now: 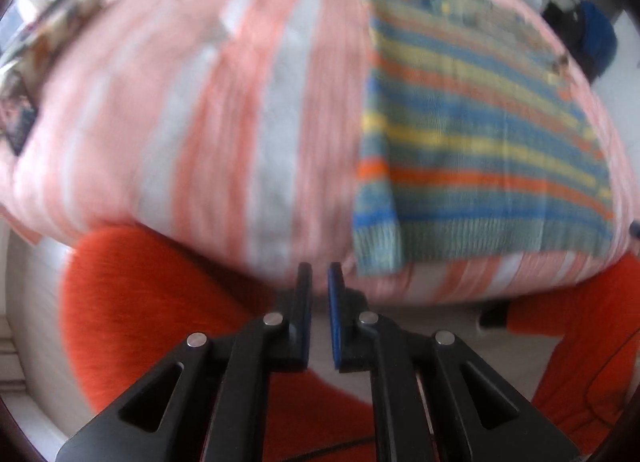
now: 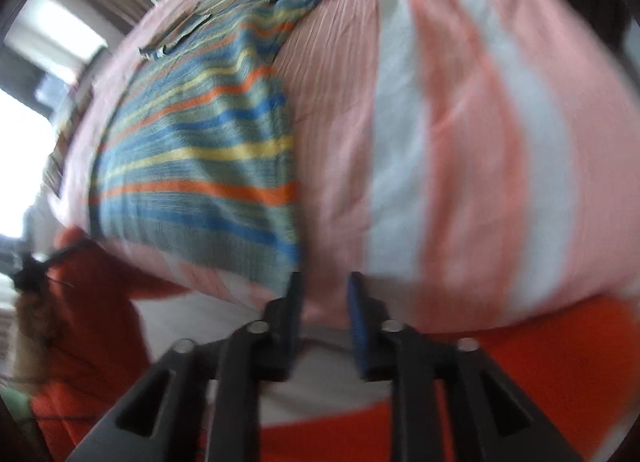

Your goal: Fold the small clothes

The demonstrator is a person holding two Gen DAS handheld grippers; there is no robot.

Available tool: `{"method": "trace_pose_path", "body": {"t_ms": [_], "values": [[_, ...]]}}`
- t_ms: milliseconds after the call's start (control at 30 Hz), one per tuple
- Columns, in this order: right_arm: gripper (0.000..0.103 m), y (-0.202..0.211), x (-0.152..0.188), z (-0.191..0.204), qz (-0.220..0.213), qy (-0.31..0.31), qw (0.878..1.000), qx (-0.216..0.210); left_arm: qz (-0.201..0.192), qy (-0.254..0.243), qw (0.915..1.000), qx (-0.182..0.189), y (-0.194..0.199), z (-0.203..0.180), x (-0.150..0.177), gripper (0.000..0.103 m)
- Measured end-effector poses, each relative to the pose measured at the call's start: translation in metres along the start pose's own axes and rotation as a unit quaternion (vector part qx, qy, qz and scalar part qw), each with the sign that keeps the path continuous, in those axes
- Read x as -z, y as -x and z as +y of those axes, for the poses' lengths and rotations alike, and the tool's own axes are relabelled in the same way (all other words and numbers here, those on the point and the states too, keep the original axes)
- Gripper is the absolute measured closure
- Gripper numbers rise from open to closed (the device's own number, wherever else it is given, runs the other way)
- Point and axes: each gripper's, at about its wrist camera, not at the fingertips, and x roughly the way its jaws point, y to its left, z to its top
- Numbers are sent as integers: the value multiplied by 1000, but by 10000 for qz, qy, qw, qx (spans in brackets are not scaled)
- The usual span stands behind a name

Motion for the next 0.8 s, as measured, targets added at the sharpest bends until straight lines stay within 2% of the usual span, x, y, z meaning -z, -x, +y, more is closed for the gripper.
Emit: {"method": "trace_pose_path", "body": {"t_ms": [33, 67, 100, 133, 200, 267, 333, 433, 467, 533, 567, 600, 633, 700, 800], "values": [[51, 17, -14, 1, -246, 295, 9983, 437, -200, 106, 9997, -2, 9, 4, -6, 84], [47, 29, -28, 3, -472, 555, 9946, 738, -403, 211, 9990, -12, 16, 6, -12, 79], [46, 40, -46, 8, -704, 834, 9892, 982, -630, 315, 9975, -17, 21, 8, -18, 70], [46, 47, -70, 16, -915, 1106, 9835, 1103, -915, 425, 9949, -41, 26, 6, -27, 64], [46, 48, -112, 37, -1259, 1590, 9739, 1023, -1222, 544, 9910, -68, 27, 2, -37, 59], [46, 29, -159, 68, -1506, 2218, 9602, 779, -1387, 624, 9884, -59, 23, -5, -38, 58], [46, -6, -198, 96, -1460, 2666, 9505, 652, -1443, 680, 9872, -10, 19, -9, -36, 58], [46, -69, -241, 122, -1273, 3018, 9410, 846, -1377, 704, 9880, 26, 14, -8, -30, 55], [46, -88, -251, 125, -1165, 3056, 9409, 881, -1322, 705, 9887, -13, 11, -7, -28, 55], [49, -125, -266, 119, -703, 2956, 9490, 845, -1226, 720, 9898, -73, 7, -3, -26, 55], [65, -128, -271, 111, -687, 2752, 9565, 680, -1201, 737, 9900, -95, 8, 0, -20, 55], [86, -122, -276, 103, -763, 2582, 9604, 712, -1199, 766, 9898, -115, 6, 4, -16, 55], [100, -109, -282, 89, -900, 2324, 9649, 826, -1199, 788, 9896, -134, 5, 7, -13, 55], [100, -76, -291, 54, -1269, 1872, 9695, 943, -1204, 860, 9889, -150, 2, 12, -9, 55], [100, -17, -299, -22, -1737, 1150, 9640, 1654, -1163, 1035, 9878, -85, -3, 18, -12, 55]]}}
